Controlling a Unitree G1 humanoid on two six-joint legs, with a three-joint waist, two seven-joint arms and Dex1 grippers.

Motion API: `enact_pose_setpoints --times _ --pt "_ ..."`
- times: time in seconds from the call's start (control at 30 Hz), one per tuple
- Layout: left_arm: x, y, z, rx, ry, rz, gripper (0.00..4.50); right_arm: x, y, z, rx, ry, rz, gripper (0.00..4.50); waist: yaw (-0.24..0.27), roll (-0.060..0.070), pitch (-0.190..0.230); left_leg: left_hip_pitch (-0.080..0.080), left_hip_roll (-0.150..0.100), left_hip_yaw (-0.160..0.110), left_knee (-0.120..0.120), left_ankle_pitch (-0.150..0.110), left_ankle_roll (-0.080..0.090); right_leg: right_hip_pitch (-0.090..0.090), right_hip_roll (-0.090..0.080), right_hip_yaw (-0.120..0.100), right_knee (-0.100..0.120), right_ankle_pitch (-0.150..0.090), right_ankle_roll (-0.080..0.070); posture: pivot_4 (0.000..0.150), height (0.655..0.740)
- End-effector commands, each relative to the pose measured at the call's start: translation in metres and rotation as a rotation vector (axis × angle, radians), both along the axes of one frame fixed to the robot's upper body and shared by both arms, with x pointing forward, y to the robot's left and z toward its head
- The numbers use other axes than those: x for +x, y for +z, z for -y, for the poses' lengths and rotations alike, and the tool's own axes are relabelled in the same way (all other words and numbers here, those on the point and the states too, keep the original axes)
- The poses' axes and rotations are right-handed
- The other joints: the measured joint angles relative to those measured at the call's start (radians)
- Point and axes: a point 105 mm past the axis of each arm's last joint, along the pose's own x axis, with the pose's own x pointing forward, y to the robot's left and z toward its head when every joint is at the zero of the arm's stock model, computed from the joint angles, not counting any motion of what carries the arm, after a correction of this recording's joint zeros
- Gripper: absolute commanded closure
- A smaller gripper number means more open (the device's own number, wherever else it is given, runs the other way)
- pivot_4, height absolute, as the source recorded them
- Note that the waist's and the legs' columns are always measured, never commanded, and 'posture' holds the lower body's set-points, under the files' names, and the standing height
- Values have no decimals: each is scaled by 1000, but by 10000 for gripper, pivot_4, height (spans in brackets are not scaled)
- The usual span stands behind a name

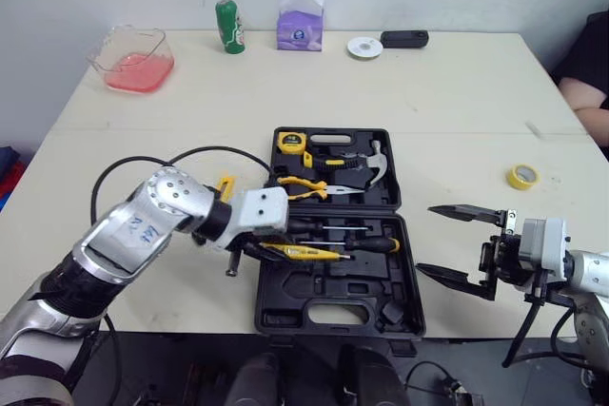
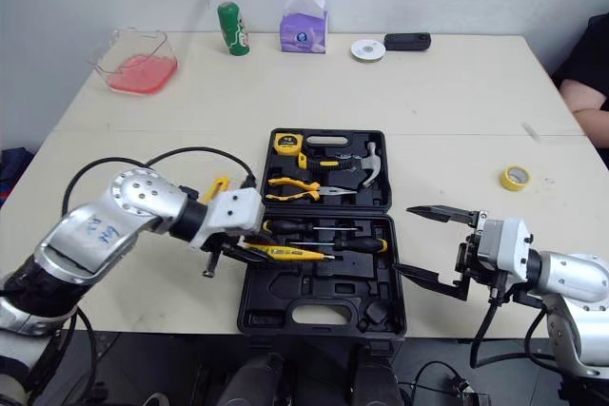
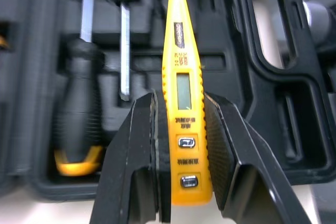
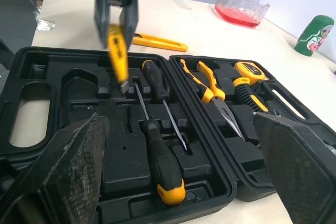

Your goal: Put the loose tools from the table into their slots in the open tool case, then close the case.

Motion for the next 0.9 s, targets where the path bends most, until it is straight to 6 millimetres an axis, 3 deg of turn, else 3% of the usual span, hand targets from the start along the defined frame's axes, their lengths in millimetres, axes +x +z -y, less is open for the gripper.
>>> enact_pose_setpoints --times 0.03,0.3,0.9 --pt "2 1 9 37 -7 49 39365 -5 8 -5 -13 11 37 0 0 0 0 0 0 0 0 0 0 0 0 0 0 0 0 1500 7400" --pt "12 -4 15 70 63 68 39365 -7 11 -11 -6 17 44 0 1 0 0 0 0 -1 1 0 0 0 0 0 0 0 0 1500 7400" --pt "9 -16 13 137 32 51 39365 -6 2 -6 -3 8 46 0 1 0 0 -1 0 -2 3 0 0 1 0 0 2 0 0 1500 7400"
